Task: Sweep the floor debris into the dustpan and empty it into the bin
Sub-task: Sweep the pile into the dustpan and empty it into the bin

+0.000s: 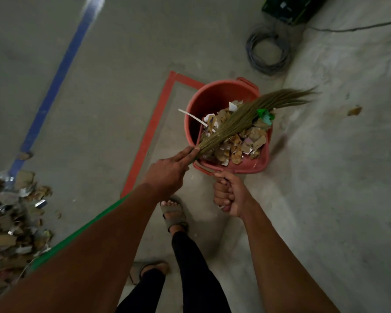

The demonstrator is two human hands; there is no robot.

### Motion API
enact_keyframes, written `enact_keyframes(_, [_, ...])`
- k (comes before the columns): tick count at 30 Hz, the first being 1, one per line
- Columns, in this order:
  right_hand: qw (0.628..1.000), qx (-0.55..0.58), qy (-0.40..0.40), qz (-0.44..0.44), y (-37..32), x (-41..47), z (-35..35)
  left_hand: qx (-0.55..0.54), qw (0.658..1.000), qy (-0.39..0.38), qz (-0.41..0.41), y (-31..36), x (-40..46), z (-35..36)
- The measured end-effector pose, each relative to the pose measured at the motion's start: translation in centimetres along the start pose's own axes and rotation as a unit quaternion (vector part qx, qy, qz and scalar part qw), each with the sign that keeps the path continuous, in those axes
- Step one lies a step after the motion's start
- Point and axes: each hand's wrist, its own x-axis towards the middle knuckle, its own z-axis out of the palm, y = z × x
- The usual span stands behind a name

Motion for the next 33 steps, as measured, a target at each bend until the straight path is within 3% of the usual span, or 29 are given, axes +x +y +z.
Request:
enact_keyframes(7, [0.995, 0.061, -0.033, 0.073, -3.8, 4.0, -2.2, 0.041, 0.999, -0.024, -0.024, 0.0, 3.3, 1.0])
enact_keyframes(16, [0.976, 0.158, 0.057, 0.138, -8.7, 5.3, -0.8, 0.057, 0.998, 0.002, -0.022, 0.7, 4.4, 0.3])
enact_keyframes(27, [0.978, 0.085, 0.179, 0.067, -7.9, 4.2, 0.4, 0.032, 0.998, 0.043, -0.045, 1.1, 2.3, -0.9])
enact_keyframes(33, [0.984, 0.061, 0.166, 0.030, -6.5, 4.0, 1.3, 0.012, 0.992, 0.082, -0.094, 0.4, 0.5, -1.0])
